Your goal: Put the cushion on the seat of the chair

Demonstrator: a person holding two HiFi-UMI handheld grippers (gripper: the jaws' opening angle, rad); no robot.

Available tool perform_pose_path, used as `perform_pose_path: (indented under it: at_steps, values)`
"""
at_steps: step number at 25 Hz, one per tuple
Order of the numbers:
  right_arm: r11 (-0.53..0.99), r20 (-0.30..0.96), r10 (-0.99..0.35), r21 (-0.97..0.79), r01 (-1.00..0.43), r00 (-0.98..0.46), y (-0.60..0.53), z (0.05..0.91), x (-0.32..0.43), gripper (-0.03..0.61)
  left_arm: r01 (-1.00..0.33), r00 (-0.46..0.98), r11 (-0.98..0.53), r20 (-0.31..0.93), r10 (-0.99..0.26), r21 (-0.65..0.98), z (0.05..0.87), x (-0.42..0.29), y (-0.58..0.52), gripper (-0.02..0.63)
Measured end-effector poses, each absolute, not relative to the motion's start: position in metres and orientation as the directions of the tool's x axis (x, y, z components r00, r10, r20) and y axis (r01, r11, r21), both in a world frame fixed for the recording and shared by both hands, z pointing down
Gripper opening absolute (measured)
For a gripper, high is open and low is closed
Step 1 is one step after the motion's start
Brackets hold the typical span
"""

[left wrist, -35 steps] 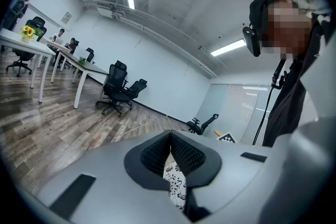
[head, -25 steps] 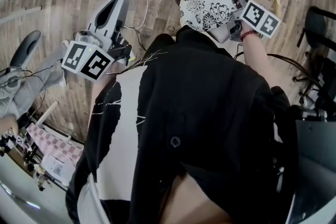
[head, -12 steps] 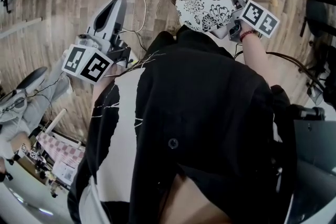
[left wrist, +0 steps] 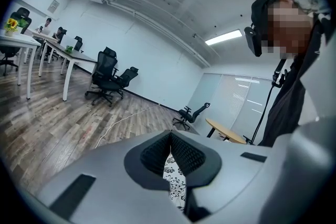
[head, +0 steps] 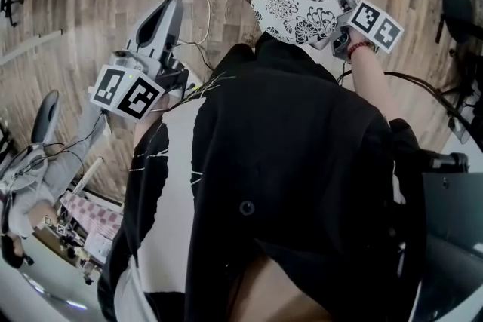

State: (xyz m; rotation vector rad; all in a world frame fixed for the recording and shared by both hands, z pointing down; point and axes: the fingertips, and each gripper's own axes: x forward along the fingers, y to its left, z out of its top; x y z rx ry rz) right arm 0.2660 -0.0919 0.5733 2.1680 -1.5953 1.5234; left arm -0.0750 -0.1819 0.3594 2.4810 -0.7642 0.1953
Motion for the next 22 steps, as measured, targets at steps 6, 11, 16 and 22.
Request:
perform_pose_path:
  at_steps: [6, 11, 16, 22]
  values:
    - [-0.521, 0.734, -0.679, -0.469, -0.713, 0.014, -0.071, 0.591, 0.279, 0.025, -0.552, 0.834, -0.709, 0.307, -0.459, 0.44, 0.364, -0.069, -0.174, 0.015]
    - [-0.573, 0.761, -0.648, -0.452, -0.684, 0.04, -0.064, 0.607, 0.287, 0.025, -0.548, 0.835, -0.712, 0.333, -0.438, 0.439, 0.37, -0.065, -0.183, 0.015]
    - [-0.627, 0.78, -0.622, -0.449, -0.637, 0.063, -0.055, 0.621, 0.3, 0.025, -0.542, 0.837, -0.713, 0.359, -0.412, 0.444, 0.377, -0.06, -0.188, 0.015]
    - [-0.658, 0.809, -0.585, -0.425, -0.621, 0.066, -0.05, 0.643, 0.311, 0.025, -0.532, 0.842, -0.713, 0.372, -0.39, 0.456, 0.388, -0.043, -0.194, 0.015]
